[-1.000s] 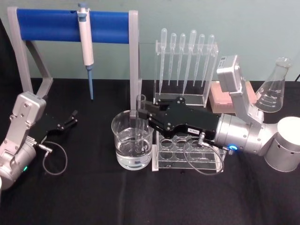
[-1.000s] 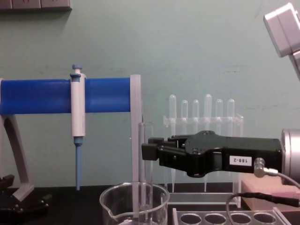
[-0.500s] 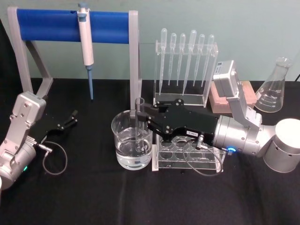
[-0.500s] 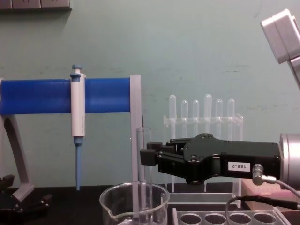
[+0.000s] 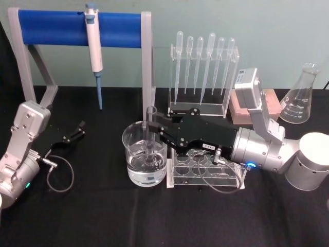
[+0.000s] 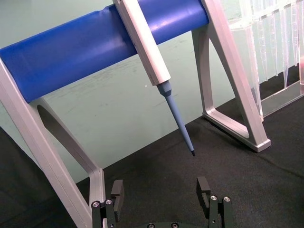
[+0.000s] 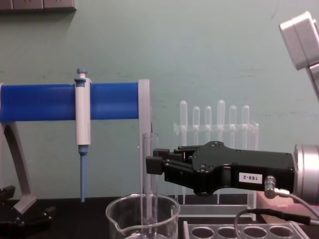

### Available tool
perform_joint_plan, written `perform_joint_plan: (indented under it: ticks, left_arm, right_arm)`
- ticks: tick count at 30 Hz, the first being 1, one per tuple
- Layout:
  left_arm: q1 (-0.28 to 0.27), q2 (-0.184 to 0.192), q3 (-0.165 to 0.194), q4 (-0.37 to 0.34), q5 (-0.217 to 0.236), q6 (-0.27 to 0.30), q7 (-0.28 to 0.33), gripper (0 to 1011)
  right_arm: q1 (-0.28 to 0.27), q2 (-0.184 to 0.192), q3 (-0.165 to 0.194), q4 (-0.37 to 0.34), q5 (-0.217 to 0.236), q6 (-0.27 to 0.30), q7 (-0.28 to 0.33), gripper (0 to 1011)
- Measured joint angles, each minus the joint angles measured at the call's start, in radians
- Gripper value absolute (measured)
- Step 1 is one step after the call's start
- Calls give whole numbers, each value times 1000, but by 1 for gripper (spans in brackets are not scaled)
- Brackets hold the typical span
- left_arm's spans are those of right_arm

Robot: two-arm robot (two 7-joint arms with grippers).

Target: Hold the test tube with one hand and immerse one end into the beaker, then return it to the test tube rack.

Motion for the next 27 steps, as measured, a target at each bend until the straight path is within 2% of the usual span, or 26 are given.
perform_joint_plan:
  ticks: [5, 18, 27]
  left_arm:
    - [0, 0, 0, 0, 0, 0, 0, 1000]
    - [0, 0, 0, 0, 0, 0, 0, 1000]
    - [0, 0, 0, 0, 0, 0, 0, 1000]
  right_arm:
    - [2, -9, 1, 15, -6, -4, 2, 225]
    - [30, -59, 6, 86, -23, -7, -16, 226]
    - [31, -62, 5, 96, -26, -3, -6, 226]
